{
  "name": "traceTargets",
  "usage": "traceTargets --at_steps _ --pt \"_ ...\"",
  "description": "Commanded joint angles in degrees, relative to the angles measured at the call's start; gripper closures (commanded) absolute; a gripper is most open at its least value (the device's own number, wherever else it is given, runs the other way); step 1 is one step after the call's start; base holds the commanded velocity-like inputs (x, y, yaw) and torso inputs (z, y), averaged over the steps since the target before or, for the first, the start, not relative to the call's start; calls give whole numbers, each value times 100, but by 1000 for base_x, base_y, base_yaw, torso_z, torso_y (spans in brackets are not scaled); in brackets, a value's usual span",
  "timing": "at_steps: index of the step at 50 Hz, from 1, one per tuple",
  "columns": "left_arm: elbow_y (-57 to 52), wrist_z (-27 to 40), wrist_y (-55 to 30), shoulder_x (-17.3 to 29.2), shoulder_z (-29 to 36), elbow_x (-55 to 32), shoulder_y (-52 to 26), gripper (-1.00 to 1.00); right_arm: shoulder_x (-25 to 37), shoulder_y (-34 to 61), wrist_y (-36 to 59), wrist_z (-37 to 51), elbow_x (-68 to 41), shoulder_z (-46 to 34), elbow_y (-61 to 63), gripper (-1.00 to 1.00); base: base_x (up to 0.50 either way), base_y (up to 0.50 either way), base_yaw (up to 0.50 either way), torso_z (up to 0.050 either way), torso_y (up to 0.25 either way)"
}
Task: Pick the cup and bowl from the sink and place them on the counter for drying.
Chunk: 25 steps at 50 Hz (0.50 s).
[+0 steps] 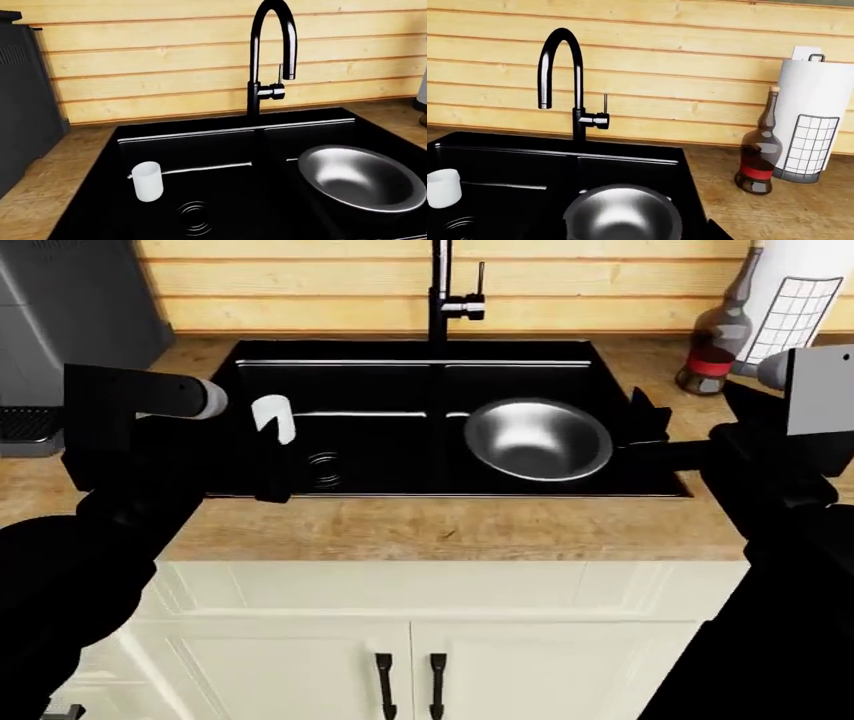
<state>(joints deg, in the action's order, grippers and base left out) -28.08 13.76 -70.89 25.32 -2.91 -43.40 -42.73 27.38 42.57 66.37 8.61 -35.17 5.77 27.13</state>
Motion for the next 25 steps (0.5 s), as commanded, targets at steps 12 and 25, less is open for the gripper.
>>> traceTargets --at_steps 12,25 --pt "67 -75 97 16 -18 -42 128 -100 -80 -268 -54 -46 -113 193 138 -100 468 0 0 0 0" --pt "33 -54 142 48 -45 -72 209 -100 -80 -289 -30 -60 -173 167 97 -100 500 0 0 0 1"
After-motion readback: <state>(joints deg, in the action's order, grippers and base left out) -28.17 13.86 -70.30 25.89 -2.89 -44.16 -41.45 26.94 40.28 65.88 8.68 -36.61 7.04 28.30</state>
